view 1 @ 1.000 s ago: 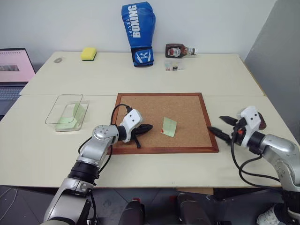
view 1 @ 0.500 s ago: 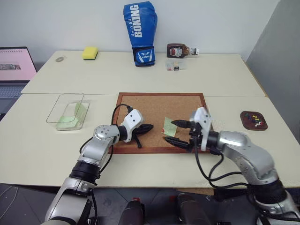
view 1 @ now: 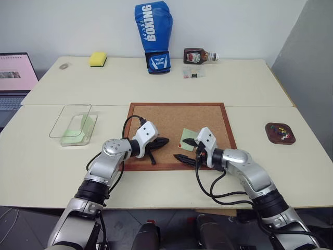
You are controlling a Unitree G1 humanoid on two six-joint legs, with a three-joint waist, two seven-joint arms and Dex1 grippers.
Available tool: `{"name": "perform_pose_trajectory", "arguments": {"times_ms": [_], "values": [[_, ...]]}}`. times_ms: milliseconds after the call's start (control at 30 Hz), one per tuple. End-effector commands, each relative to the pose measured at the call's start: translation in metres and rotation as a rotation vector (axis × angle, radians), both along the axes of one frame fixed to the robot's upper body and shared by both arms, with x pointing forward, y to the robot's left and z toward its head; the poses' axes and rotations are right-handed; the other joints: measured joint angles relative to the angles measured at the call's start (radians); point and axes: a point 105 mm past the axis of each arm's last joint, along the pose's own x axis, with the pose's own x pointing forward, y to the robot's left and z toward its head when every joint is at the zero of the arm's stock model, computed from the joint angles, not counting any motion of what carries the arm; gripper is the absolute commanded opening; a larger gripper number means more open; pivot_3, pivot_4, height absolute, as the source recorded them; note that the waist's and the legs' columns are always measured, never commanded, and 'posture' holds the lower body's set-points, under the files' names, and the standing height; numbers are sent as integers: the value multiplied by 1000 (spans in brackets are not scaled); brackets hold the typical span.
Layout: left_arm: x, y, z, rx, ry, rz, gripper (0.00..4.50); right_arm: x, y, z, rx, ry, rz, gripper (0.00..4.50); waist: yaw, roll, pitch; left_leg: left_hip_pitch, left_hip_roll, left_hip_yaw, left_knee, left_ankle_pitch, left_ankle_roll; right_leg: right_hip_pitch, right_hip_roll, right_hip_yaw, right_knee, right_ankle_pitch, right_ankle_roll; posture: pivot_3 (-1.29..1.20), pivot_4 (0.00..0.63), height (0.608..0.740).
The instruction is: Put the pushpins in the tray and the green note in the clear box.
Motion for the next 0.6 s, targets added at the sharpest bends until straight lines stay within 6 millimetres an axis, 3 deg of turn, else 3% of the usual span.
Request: {"name": "perform_pose_trajectory", "arguments": {"times_ms": [33,267,400,600], "values": [[1,11,-2,27,5,43,0,8,8,11,30,-50,-3,3908,-1,0,0,0,0,0,0,0,0,0,0,0,0,0,0,0,150,740],[3,9,-1,30,6,37,0,16,15,11,51,-36,-23,3908,-1,0,0,0,0,0,0,0,0,0,0,0,0,0,0,0,150,740],[2,9,-1,31,6,34,0,21,14,11,50,-34,-40,3379,-1,0,0,0,0,0,0,0,0,0,0,0,0,0,0,0,150,740],[2,9,-2,32,8,35,0,24,12,10,41,-35,-51,2198,-1,0,0,0,0,0,0,0,0,0,0,0,0,0,0,0,150,740]]}}
